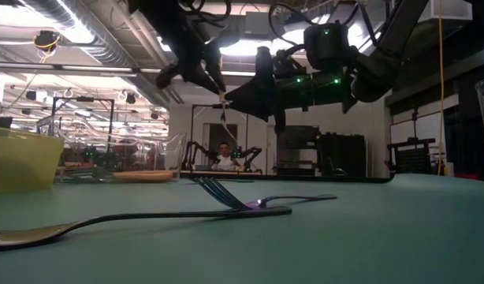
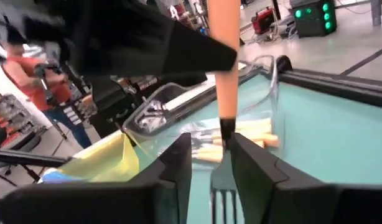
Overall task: Sort silverware by color (type)
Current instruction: Put the orange fork in the top transparent bin, then put the black fork in the bottom transparent bin
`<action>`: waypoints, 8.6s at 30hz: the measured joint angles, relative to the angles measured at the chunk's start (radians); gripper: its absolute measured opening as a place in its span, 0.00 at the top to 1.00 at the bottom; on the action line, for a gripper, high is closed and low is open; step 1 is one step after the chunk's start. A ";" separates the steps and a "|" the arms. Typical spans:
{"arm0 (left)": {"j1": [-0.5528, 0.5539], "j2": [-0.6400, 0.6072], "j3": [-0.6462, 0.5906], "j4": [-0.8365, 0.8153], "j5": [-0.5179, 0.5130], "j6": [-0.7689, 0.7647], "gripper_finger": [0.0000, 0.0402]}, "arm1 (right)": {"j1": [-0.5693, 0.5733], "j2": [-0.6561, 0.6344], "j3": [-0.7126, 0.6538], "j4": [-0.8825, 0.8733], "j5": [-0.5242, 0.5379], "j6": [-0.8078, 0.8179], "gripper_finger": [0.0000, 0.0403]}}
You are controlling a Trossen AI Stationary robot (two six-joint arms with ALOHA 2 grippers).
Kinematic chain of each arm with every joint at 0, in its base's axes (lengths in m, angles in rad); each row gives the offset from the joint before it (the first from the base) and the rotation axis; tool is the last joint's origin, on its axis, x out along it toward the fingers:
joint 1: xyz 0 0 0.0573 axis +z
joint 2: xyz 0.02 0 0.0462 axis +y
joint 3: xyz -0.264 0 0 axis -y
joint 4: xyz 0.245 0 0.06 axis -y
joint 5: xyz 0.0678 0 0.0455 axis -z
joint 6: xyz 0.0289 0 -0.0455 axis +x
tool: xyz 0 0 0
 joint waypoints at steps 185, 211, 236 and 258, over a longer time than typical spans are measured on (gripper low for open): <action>0.477 0.173 0.039 -0.742 0.356 0.659 0.73 | -0.140 0.000 -0.002 -0.313 -0.303 0.069 0.75; 0.329 0.173 0.393 -0.688 0.342 0.663 0.73 | -0.139 0.000 -0.002 -0.345 -0.296 0.039 0.75; 0.397 0.323 0.392 -0.302 0.610 0.793 0.73 | 0.079 0.000 -0.002 -0.353 -0.319 -0.010 0.75; 0.418 0.525 0.391 -0.334 0.620 0.795 0.73 | 0.083 0.000 -0.002 -0.351 -0.330 -0.034 0.75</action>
